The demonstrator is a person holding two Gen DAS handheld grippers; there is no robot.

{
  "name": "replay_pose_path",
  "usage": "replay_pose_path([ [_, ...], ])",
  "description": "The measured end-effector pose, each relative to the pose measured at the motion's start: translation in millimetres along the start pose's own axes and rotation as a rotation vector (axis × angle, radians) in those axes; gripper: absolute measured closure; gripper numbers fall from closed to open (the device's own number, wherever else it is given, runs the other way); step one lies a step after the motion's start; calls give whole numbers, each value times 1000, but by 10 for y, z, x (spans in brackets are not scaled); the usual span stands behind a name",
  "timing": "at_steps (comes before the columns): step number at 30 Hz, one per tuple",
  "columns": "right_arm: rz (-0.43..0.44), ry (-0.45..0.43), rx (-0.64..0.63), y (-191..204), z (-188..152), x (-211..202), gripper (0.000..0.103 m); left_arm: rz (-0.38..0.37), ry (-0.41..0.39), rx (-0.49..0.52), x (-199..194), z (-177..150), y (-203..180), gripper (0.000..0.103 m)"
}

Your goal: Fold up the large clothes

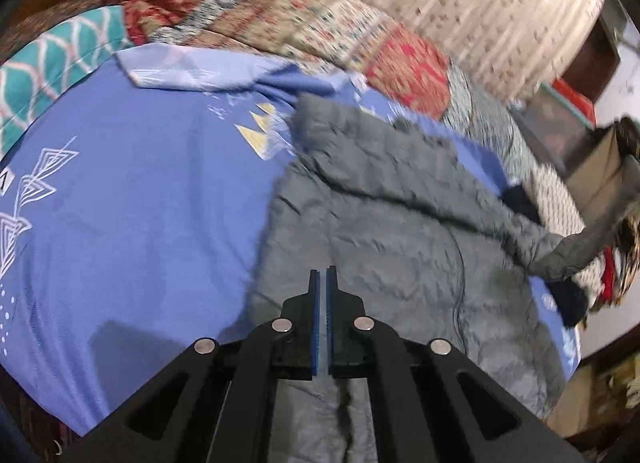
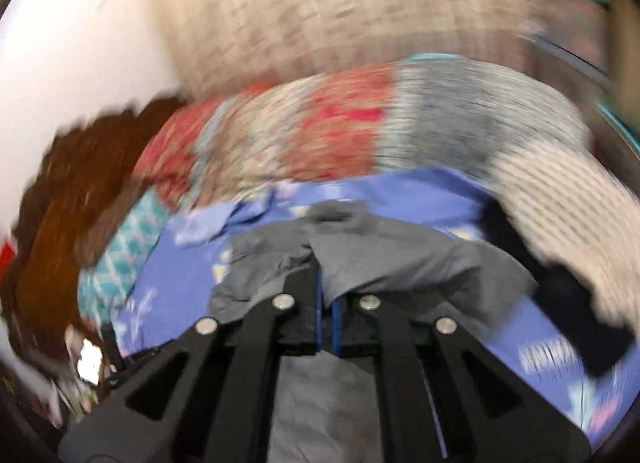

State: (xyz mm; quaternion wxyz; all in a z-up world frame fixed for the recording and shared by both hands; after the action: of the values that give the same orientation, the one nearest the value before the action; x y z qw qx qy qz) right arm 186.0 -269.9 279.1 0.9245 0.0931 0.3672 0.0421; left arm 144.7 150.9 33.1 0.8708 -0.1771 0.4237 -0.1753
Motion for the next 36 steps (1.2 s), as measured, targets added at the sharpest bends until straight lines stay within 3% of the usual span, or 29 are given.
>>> replay_pose_path([
  [5, 120, 165, -249, 1544, 169, 1446, 100, 42, -36, -41, -103, 101, 356, 77],
  [8, 186, 260, -340, 2327, -147, 2455, 100, 62, -36, -87, -77, 172, 571, 77],
  [10, 158, 274, -381, 2554, -392, 3034, 99, 77, -34, -100, -27, 229, 650, 77],
  [12, 61, 265, -453, 2613, -652, 3530, 94, 81, -26, -97, 40, 281, 649, 77],
  [14, 17, 310, -481, 2478, -925, 3830, 84, 76, -23, -71, 114, 364, 567, 77],
  [16, 68, 340, -404, 2295, -1084, 3839, 80, 62, -23, -34, 198, 468, 437, 77],
  [17, 103, 330, -381, 2249, -1081, 3758, 69, 53, -25, -9, 258, 554, 346, 77],
  [18, 163, 312, -346, 2171, -1041, 3561, 50, 45, -30, 15, 323, 649, 244, 77],
  [20, 277, 231, -275, 1998, -864, 3070, 33, 24, -41, 57, 440, 843, 34, 77],
  [21, 298, 200, -258, 1895, -787, 2875, 31, 13, -49, 74, 482, 928, -67, 77],
  [23, 304, 124, -213, 1473, -584, 2423, 31, -7, -68, 108, 596, 1131, -319, 77],
  [25, 255, 68, -171, 1034, -483, 2162, 31, -42, -86, 138, 735, 1344, -598, 77],
  [28, 53, 45, -98, 55, -464, 2073, 31, -66, -87, 179, 1050, 1598, -902, 77],
  [30, -30, 99, 0, -547, -565, 2210, 37, -46, -53, 198, 1380, 1712, -997, 77],
  [32, -77, 153, 99, -1035, -717, 2427, 41, 22, 37, 226, 1897, 1712, -940, 77],
  [35, -131, 222, 175, -1457, -906, 2817, 49, 258, 186, 250, 2558, 1515, -518, 77],
  [36, -133, 234, 187, -1548, -944, 2948, 52, 269, 221, 245, 2704, 1426, -390, 77],
])
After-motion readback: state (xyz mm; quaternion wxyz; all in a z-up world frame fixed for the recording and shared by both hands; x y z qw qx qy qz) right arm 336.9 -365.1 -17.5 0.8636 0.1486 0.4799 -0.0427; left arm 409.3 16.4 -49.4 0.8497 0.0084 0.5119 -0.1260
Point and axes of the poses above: each gripper's, at about its wrist camera, not at the fingertips, and x roughly the way its jaws point, y to its left, z to its top, the point moved 8 cm from there along x, roughly the way its jaws point, and after that the axes turned 6 degrees about -z, right-handed, at the moved point
